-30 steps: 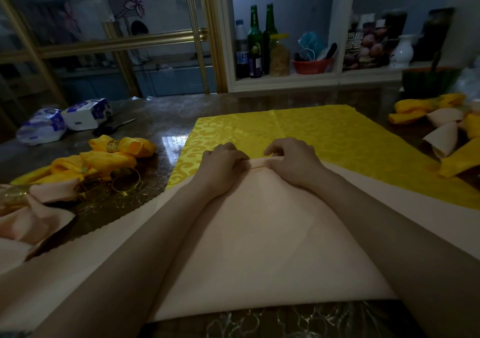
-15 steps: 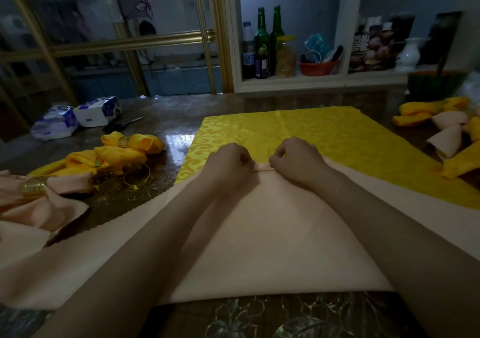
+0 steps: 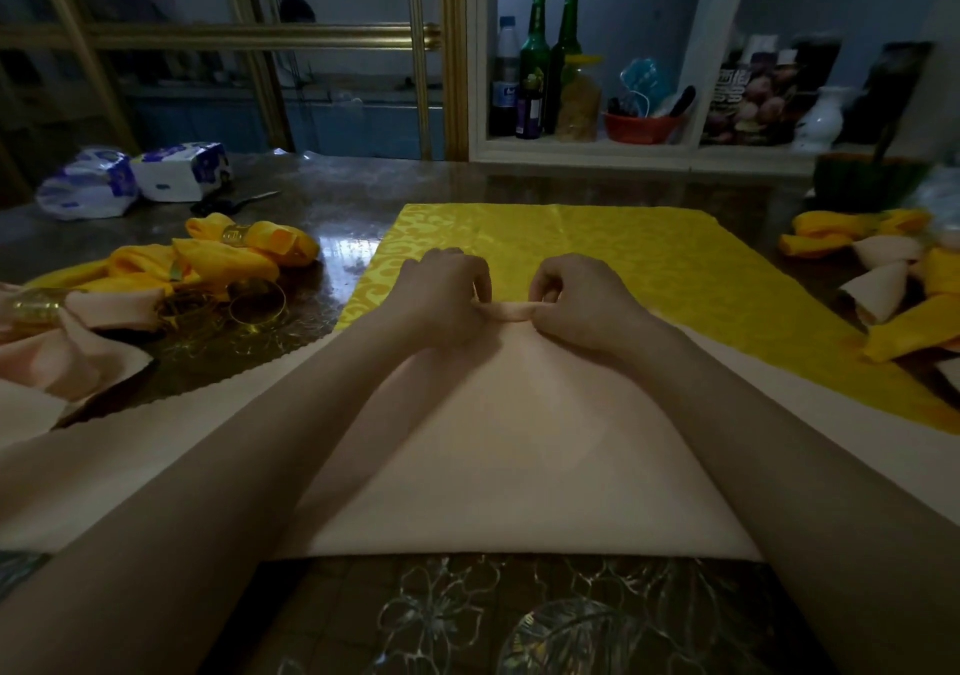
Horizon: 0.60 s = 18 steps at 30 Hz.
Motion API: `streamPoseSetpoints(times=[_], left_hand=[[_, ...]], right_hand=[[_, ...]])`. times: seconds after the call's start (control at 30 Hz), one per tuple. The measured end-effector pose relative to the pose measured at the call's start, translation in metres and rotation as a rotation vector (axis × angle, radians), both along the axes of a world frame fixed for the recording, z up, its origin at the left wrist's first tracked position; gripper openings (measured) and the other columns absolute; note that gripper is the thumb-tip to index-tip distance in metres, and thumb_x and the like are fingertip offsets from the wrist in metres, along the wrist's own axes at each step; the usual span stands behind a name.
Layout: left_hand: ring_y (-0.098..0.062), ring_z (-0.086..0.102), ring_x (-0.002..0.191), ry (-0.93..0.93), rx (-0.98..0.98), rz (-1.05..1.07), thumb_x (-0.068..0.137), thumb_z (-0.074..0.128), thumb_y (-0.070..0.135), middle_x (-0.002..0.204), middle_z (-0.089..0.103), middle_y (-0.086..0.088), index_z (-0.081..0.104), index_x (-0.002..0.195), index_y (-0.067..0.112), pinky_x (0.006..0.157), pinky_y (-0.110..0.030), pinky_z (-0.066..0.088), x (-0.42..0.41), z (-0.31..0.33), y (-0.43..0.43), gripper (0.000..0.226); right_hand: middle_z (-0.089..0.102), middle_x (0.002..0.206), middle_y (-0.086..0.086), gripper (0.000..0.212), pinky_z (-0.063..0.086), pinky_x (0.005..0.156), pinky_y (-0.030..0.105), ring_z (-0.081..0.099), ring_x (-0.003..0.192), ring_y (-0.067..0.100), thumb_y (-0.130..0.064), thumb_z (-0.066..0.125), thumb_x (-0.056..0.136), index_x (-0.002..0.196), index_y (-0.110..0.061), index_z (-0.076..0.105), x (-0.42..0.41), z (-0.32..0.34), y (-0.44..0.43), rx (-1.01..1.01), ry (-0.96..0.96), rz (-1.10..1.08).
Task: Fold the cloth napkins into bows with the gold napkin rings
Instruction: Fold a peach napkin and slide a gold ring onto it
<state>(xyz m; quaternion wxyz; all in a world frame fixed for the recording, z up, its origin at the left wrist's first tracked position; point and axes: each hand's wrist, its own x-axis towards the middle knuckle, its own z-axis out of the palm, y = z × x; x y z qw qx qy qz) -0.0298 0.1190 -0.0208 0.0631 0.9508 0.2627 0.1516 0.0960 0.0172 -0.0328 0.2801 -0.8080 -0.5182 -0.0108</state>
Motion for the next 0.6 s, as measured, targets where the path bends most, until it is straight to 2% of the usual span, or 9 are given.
streamPoseSetpoints(times=[0.07, 0.13, 0.23, 0.27, 0.33, 0.37, 0.4, 0.47, 0.6], left_hand=[[-0.027, 0.046, 0.109, 0.084, 0.050, 0.016, 0.080, 0.055, 0.040, 0.107, 0.056, -0.008, 0.067, 0.101, 0.012, 0.088, -0.035, 0.036, 0.001, 0.007, -0.010, 0.037], [-0.027, 0.051, 0.106, 0.074, -0.007, 0.042, 0.082, 0.055, 0.040, 0.108, 0.060, -0.011, 0.068, 0.100, 0.009, 0.085, -0.035, 0.042, 0.004, 0.008, -0.015, 0.038], [-0.029, 0.056, 0.104, 0.101, -0.105, 0.067, 0.087, 0.058, 0.025, 0.113, 0.062, -0.012, 0.066, 0.103, 0.010, 0.085, -0.035, 0.048, 0.006, 0.005, -0.014, 0.024], [-0.029, 0.055, 0.105, 0.122, -0.131, 0.068, 0.088, 0.056, 0.024, 0.115, 0.061, -0.013, 0.064, 0.105, 0.008, 0.085, -0.034, 0.047, 0.006, 0.003, -0.013, 0.025], [-0.031, 0.053, 0.109, 0.158, -0.150, 0.068, 0.092, 0.052, 0.027, 0.119, 0.058, -0.015, 0.060, 0.111, 0.006, 0.083, -0.032, 0.042, 0.006, 0.001, -0.012, 0.029], [-0.031, 0.052, 0.110, 0.166, -0.152, 0.069, 0.093, 0.050, 0.028, 0.120, 0.057, -0.016, 0.058, 0.113, 0.006, 0.081, -0.031, 0.040, 0.006, -0.001, -0.011, 0.031], [-0.031, 0.052, 0.111, 0.173, -0.147, 0.063, 0.094, 0.048, 0.029, 0.121, 0.057, -0.016, 0.056, 0.114, 0.005, 0.080, -0.030, 0.039, 0.007, -0.003, -0.011, 0.031], [-0.030, 0.051, 0.112, 0.188, -0.157, 0.042, 0.096, 0.046, 0.029, 0.122, 0.056, -0.016, 0.055, 0.115, 0.005, 0.080, -0.029, 0.037, 0.008, -0.003, -0.010, 0.032], [-0.027, 0.052, 0.110, 0.142, -0.228, -0.011, 0.094, 0.053, 0.023, 0.120, 0.058, -0.012, 0.059, 0.114, 0.005, 0.079, -0.024, 0.037, 0.002, 0.002, -0.007, 0.028]], right_hand=[[0.048, 0.072, -0.007, 0.012, 0.038, 0.064, 0.029, 0.049, 0.081, 0.017, -0.010, 0.061, 0.074, 0.075, -0.021, 0.056, -0.002, 0.002, 0.000, -0.036, -0.017, 0.038], [0.050, 0.072, -0.006, 0.014, 0.035, 0.059, 0.026, 0.050, 0.081, 0.018, -0.009, 0.056, 0.076, 0.070, -0.022, 0.055, -0.002, 0.004, 0.000, -0.164, 0.026, 0.044], [0.063, 0.082, 0.005, 0.012, 0.045, 0.068, 0.033, 0.059, 0.087, 0.026, -0.014, 0.052, 0.079, 0.074, -0.014, 0.063, 0.002, 0.007, 0.002, -0.252, 0.153, 0.013], [0.065, 0.085, 0.009, 0.016, 0.046, 0.071, 0.036, 0.060, 0.088, 0.028, -0.017, 0.052, 0.080, 0.077, -0.009, 0.065, 0.002, 0.005, 0.004, -0.231, 0.145, -0.004], [0.065, 0.093, 0.015, 0.020, 0.044, 0.076, 0.037, 0.058, 0.093, 0.031, -0.020, 0.052, 0.083, 0.078, -0.004, 0.062, 0.001, -0.004, 0.007, -0.146, -0.007, -0.041], [0.062, 0.102, 0.016, 0.018, 0.042, 0.081, 0.037, 0.055, 0.101, 0.032, -0.020, 0.050, 0.086, 0.085, -0.006, 0.061, -0.001, -0.011, 0.008, -0.130, -0.098, -0.036], [0.057, 0.115, 0.016, 0.022, 0.040, 0.088, 0.037, 0.051, 0.111, 0.032, -0.020, 0.047, 0.089, 0.101, -0.009, 0.061, -0.003, -0.016, 0.009, -0.149, -0.156, -0.015], [0.046, 0.137, 0.013, 0.038, 0.034, 0.100, 0.037, 0.041, 0.127, 0.029, -0.021, 0.037, 0.097, 0.131, -0.011, 0.048, -0.003, -0.023, 0.009, -0.220, -0.171, 0.025], [0.041, 0.145, 0.008, 0.042, 0.028, 0.104, 0.030, 0.034, 0.134, 0.021, -0.022, 0.030, 0.101, 0.140, -0.012, 0.041, 0.001, -0.026, 0.009, -0.247, -0.174, 0.058]])
